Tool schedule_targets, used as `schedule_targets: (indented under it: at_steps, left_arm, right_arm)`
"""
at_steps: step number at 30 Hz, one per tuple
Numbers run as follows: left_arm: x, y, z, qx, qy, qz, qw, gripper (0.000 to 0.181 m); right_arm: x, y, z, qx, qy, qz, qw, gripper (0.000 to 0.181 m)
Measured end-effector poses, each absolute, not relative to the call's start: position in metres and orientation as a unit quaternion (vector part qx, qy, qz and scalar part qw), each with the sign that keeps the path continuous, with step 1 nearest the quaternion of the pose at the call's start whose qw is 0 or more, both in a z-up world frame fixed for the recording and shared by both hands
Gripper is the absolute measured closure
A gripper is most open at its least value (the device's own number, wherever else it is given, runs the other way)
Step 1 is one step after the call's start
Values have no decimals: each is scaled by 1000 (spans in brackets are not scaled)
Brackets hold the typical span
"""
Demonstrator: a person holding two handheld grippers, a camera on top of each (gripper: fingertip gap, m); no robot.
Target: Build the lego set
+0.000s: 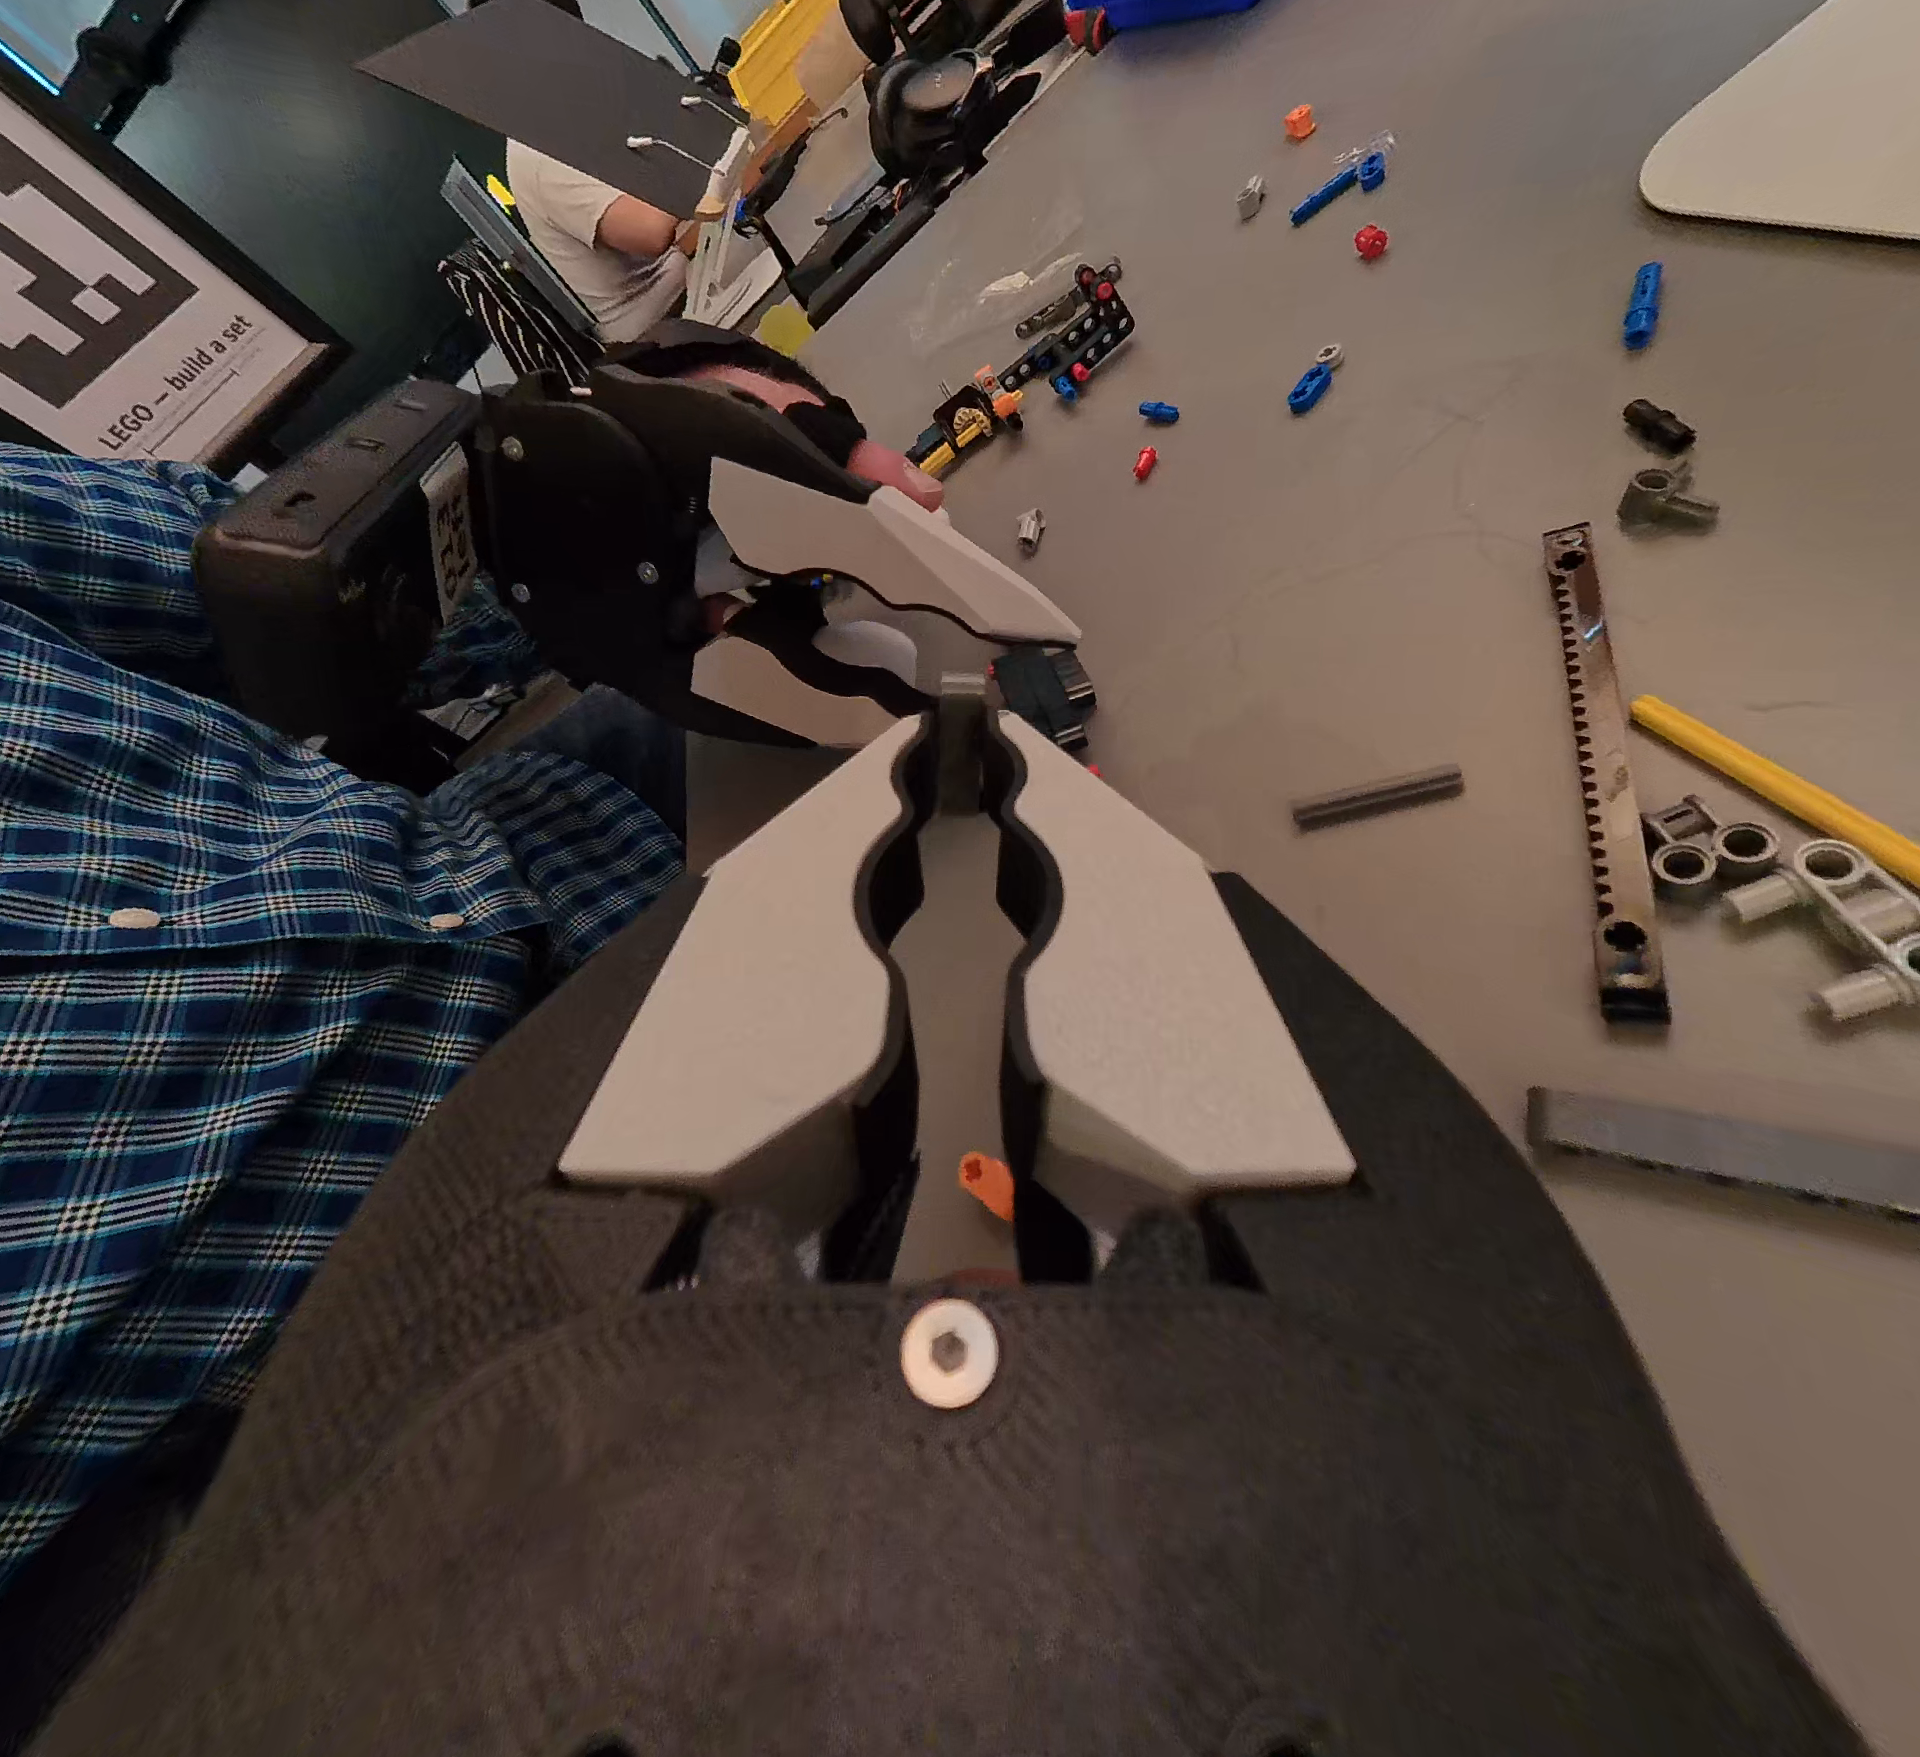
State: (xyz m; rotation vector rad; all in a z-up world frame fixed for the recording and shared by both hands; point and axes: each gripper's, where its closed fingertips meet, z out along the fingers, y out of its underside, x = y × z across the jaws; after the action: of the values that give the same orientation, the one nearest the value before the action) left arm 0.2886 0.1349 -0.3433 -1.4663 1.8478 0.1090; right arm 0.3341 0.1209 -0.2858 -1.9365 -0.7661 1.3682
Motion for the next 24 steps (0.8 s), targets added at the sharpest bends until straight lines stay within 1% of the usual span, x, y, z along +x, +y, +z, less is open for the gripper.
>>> schedule_targets:
  at_steps: [6,9,13,16,20,24]
  left_arm:
    - [287,132,-341,-576,724,24,379,143]
    - [286,129,-340,-575,727,13,374,141]
    - [284,125,-332,-588,724,-22,360,146]
    - [281,129,-330,-599,725,-41,336,152]
    - [285,130,-329,-602,733,-63,311,154]
    - [287,130,-336,-600,744,-85,280,153]
  right_arm:
    - [338,119,-285,-737,-289,520,321,175]
    - [340,118,-286,-737,-288,521,322,175]
    - [342,118,-286,-737,-288,519,322,175]
    - [342,117,-288,-739,-300,510,320,175]
    - [333,107,-294,-733,-370,470,325,175]
    - [322,96,-307,-708,-484,374,352,175]
